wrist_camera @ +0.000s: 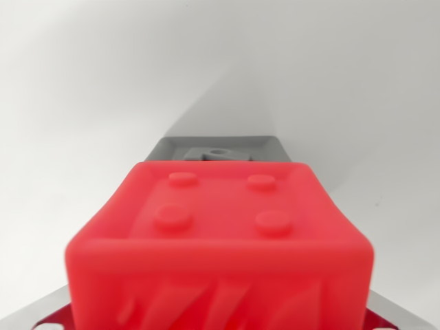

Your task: Destack cube

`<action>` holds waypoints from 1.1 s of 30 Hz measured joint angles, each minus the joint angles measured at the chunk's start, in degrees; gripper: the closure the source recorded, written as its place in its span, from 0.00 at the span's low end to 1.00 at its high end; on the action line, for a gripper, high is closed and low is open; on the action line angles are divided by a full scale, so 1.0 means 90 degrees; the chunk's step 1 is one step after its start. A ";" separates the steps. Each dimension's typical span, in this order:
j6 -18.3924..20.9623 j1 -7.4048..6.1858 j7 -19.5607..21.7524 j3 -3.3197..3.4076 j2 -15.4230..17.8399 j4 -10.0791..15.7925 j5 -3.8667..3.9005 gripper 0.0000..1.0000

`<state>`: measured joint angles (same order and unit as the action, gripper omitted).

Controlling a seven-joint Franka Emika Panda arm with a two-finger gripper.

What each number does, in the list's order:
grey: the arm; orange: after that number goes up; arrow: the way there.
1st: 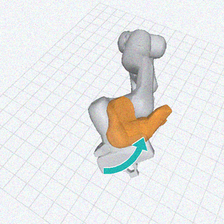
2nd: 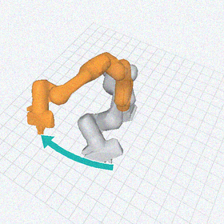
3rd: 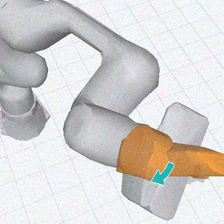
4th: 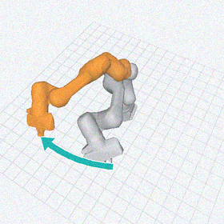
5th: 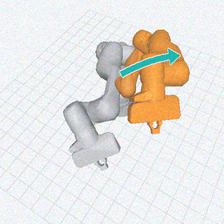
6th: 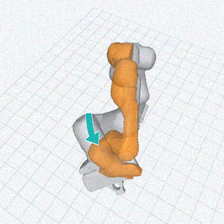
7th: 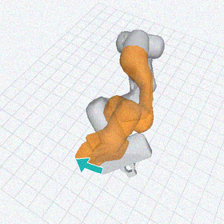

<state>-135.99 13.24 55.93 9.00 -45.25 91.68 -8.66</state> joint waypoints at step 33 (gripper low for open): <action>0.0187 -0.0017 0.0003 0.0029 0.0245 0.0027 0.0002 1.00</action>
<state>-134.31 13.09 55.96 9.26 -43.04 91.93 -8.64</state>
